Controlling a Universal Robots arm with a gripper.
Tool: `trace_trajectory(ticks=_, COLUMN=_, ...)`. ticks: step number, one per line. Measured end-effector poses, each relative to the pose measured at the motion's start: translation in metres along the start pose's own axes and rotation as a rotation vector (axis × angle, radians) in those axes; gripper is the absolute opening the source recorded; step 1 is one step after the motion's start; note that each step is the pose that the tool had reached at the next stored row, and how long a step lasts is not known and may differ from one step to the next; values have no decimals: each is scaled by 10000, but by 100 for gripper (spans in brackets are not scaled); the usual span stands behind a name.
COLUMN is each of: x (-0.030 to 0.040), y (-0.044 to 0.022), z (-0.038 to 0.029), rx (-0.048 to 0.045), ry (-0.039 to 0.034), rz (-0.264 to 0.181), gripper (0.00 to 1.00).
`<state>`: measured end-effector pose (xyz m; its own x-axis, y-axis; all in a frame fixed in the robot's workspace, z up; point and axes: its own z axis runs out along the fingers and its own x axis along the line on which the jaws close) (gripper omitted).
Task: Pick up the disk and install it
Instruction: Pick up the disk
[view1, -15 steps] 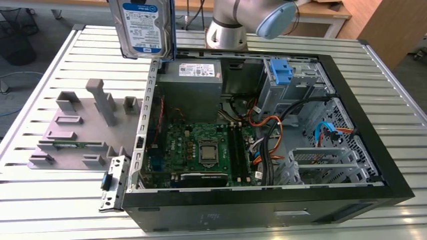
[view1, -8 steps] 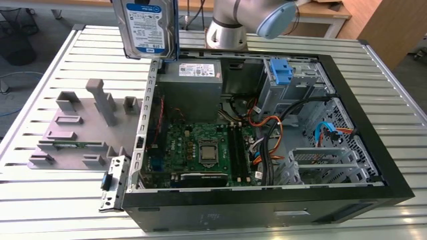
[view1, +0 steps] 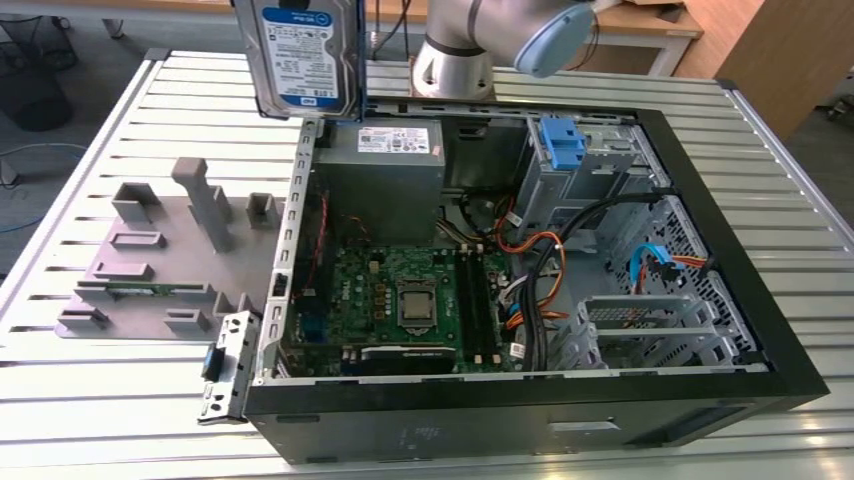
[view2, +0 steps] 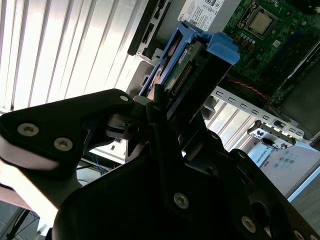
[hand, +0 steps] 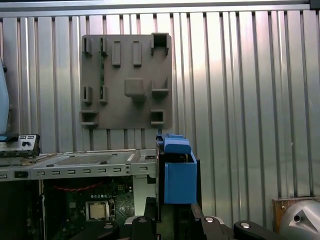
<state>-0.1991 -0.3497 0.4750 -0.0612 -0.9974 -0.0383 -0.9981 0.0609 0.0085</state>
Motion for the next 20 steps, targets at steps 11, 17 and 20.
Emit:
trace_trajectory(ticks=11, x=-2, y=-110, z=-1, rx=0, ry=1, rz=-1, gripper=35)
trace_trajectory(ticks=17, x=-2, y=-158, z=-1, rx=0, ry=0, rz=-1, gripper=35)
trace_trajectory(ticks=20, x=-1, y=-184, z=-2, rx=0, ry=0, rz=0, gripper=35)
